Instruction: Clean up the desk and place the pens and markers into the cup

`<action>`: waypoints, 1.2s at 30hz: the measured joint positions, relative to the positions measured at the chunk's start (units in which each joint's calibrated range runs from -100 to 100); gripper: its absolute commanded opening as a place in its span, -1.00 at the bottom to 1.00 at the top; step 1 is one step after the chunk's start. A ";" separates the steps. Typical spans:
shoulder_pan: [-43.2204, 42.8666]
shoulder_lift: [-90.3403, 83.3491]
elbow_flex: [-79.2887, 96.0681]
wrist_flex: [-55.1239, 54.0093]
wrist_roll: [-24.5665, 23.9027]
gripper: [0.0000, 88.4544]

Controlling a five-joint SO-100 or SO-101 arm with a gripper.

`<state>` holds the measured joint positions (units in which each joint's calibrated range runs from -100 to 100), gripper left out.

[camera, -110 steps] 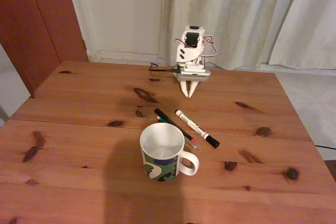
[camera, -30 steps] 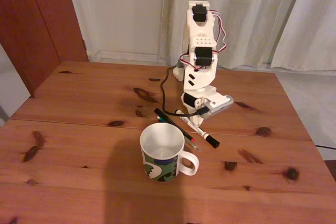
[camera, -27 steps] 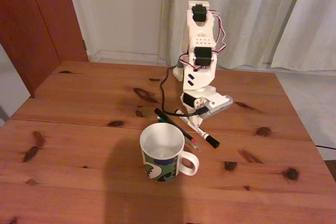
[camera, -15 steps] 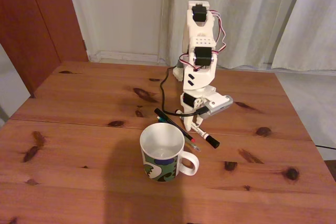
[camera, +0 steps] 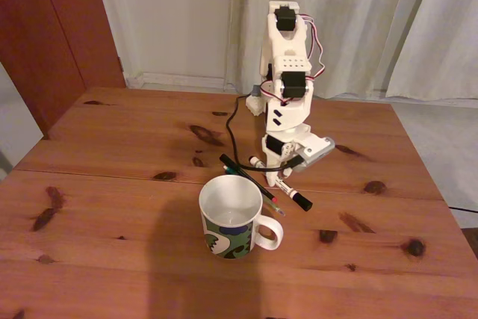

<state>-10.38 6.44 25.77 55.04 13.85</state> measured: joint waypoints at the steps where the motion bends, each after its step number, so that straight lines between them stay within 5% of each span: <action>1: 0.22 0.00 0.17 0.00 0.05 -0.60; 15: -0.07 0.00 3.31 0.00 1.71 -0.61; 23: 0.07 0.00 3.57 -0.25 1.71 -1.00; 36: 0.81 -0.93 10.02 -13.60 1.71 -0.97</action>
<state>-9.57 5.51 35.80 41.44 15.56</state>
